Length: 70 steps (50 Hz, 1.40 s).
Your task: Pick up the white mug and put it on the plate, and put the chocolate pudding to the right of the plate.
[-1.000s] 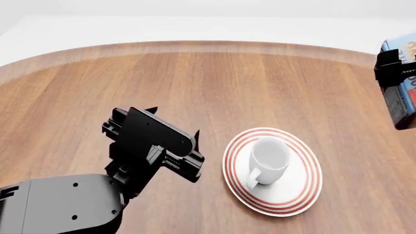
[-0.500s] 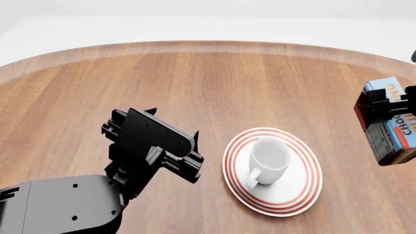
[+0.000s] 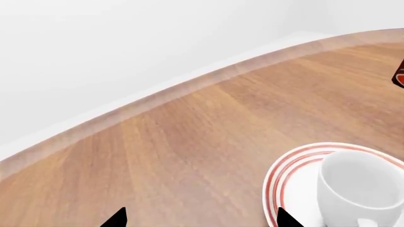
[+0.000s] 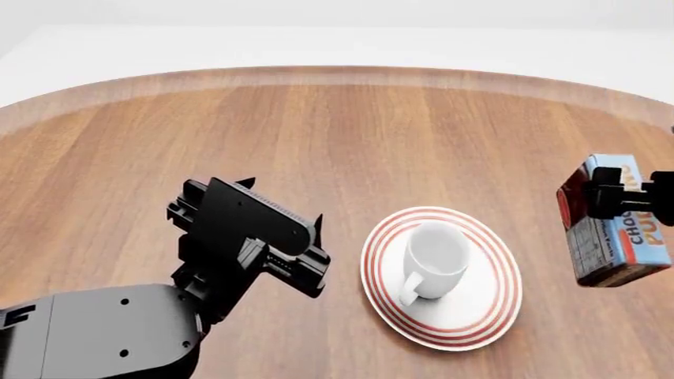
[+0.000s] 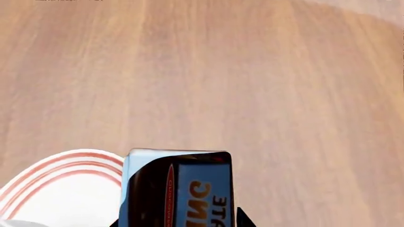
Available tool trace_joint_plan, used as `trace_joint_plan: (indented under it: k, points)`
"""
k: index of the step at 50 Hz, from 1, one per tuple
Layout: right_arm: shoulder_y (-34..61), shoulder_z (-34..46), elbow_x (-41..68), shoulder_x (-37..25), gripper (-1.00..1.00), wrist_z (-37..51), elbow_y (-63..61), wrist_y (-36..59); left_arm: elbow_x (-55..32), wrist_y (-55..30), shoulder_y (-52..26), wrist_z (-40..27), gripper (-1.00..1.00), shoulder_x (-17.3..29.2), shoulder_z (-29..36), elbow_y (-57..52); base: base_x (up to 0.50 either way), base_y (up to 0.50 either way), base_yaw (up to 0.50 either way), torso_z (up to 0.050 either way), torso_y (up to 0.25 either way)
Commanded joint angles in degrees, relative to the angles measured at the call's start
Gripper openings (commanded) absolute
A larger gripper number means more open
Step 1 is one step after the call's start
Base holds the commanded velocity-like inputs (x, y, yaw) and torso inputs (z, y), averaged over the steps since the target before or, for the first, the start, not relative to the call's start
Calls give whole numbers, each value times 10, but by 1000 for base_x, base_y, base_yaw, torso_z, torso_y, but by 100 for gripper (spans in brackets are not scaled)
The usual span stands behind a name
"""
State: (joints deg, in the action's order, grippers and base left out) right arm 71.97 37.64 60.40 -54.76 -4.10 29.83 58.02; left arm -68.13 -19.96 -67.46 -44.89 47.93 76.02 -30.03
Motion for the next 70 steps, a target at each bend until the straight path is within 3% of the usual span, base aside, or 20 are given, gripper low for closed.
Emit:
trace_joint_plan:
  k: [1,11,32,41,70]
  points:
    - [-32,-21,17,-13,-100,13,0,-13,1,1,2,2,100,-1,-1,3,0,0,0,0,0]
    - [-33,-5,-3,-17,-100,15,-1,-9,4,0,4,0,100,-4,0,1,0,0,0,0,0]
    - [-37,10,-53,54,-100,-28,129,-103,5,-5,5,2,100,-14,1,11,0,0,0,0,0]
    - [-20,61,-130,115,-100,-75,278,-168,7,-6,8,2,100,-19,3,15,0,0,0,0,0]
    - [-7,88,-196,190,-100,-115,449,-256,12,2,20,7,100,-20,2,22,0,0,0,1,0]
